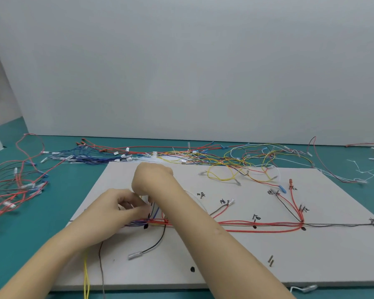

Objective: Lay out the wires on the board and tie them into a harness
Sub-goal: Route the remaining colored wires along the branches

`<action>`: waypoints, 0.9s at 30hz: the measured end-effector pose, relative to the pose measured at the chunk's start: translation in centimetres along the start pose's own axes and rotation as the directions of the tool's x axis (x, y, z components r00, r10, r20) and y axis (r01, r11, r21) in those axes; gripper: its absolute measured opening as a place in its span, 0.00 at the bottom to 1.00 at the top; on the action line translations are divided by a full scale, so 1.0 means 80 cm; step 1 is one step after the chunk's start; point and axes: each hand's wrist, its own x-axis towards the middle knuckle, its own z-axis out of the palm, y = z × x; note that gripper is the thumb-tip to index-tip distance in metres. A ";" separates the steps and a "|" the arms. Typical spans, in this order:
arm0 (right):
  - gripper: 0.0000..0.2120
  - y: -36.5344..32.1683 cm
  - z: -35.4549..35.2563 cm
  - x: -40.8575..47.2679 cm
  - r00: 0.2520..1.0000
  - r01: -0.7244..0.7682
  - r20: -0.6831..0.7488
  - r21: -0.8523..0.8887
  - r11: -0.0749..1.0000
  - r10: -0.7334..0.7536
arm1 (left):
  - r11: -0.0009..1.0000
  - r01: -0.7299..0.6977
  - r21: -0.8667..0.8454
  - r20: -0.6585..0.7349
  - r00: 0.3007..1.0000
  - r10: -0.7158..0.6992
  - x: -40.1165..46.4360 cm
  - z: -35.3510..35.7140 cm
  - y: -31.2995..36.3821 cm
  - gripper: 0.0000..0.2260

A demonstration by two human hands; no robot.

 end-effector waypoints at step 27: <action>0.14 0.029 0.007 -0.015 0.979 -0.121 0.202 0.591 0.798 -0.002 | 0.983 0.127 -0.133 -0.101 0.985 -0.141 0.020 0.004 0.022 0.02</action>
